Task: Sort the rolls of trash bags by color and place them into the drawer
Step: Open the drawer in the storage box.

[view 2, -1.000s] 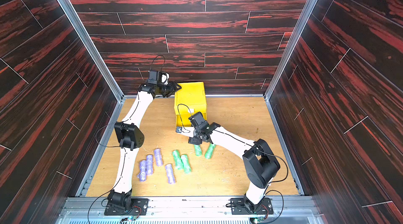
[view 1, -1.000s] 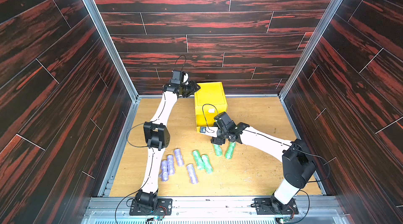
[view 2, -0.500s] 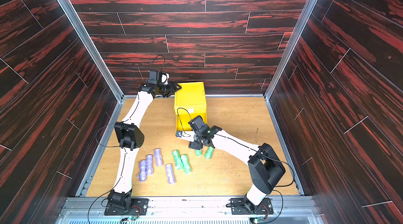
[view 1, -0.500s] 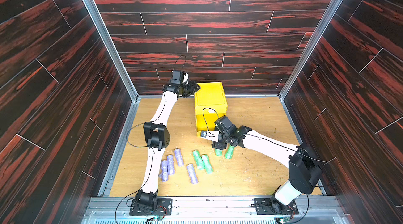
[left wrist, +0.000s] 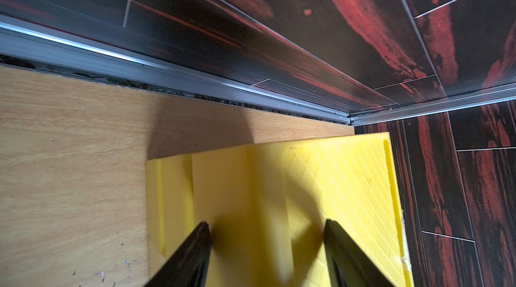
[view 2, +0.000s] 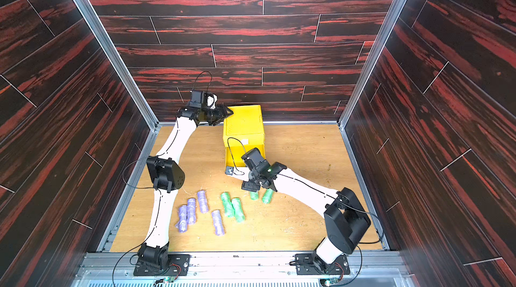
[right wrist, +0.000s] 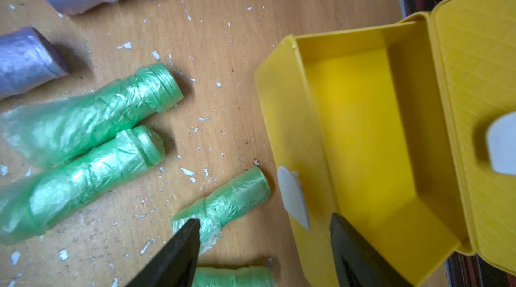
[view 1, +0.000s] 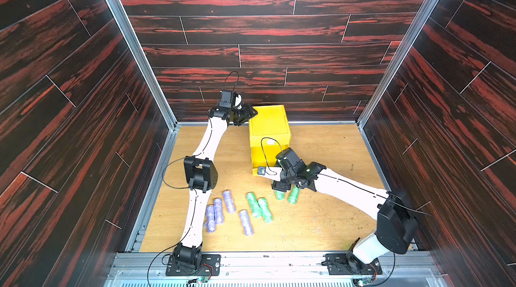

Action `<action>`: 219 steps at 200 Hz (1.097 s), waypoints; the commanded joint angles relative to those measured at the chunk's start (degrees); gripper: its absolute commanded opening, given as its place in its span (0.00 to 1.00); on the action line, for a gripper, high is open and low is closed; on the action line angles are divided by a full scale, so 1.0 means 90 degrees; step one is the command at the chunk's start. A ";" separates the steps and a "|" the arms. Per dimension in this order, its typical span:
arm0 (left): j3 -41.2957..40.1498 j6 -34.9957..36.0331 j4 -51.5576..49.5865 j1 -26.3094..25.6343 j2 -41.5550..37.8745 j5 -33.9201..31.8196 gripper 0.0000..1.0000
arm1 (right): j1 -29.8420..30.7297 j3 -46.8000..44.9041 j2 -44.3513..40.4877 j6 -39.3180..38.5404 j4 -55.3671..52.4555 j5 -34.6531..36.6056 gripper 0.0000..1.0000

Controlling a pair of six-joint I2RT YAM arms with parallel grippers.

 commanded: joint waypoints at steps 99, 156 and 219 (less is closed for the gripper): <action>-0.0809 -0.0042 0.0569 -0.0149 -0.0483 0.0448 0.75 | 0.0064 0.0263 -0.1736 0.2574 0.0388 0.1407 0.81; -0.3404 -0.0667 0.3849 -0.0054 -0.1950 0.0461 1.00 | -0.0063 0.0867 -0.1718 0.4267 -0.0370 0.3671 0.85; -0.4522 -0.0758 0.4682 0.0194 -0.3398 -0.0039 1.00 | -0.0527 0.0895 -0.2583 0.7232 -0.2001 0.3226 0.88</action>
